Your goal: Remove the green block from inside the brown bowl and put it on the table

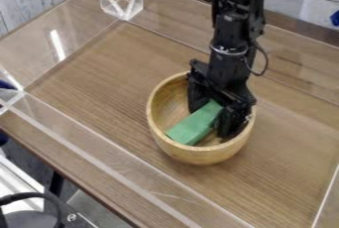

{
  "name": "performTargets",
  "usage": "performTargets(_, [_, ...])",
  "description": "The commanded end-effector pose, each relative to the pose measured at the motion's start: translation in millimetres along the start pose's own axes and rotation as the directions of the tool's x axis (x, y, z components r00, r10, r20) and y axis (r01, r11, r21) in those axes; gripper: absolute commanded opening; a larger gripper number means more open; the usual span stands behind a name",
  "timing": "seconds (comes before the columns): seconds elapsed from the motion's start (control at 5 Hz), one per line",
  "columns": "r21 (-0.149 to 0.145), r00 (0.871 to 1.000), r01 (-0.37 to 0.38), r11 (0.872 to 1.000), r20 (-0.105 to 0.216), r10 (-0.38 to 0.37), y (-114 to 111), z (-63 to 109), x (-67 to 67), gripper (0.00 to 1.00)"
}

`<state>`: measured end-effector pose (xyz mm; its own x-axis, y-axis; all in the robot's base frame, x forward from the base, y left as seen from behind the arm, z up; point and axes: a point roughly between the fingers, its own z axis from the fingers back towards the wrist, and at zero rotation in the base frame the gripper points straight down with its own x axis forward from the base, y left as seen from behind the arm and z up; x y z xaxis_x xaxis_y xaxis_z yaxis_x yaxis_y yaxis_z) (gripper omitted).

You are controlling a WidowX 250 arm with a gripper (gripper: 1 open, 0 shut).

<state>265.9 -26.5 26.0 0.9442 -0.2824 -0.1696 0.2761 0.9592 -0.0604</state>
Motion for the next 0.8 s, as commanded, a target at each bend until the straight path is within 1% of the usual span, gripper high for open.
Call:
performTargets(0.0, [-0.001, 1.000, 0.003, 1.000, 0.013, -0.003, 4.7, -4.8, 6.2, 1.00])
performTargets(0.2, [-0.003, 1.000, 0.002, 1.000, 0.007, -0.002, 5.3, -8.0, 7.2, 1.00])
performTargets(0.4, [-0.005, 1.000, 0.000, 1.000, 0.003, 0.000, 6.1, -11.3, 8.0, 0.00])
performTargets(0.6, [0.001, 1.000, -0.003, 1.000, 0.020, 0.003, 5.6, -2.6, 7.5, 0.00])
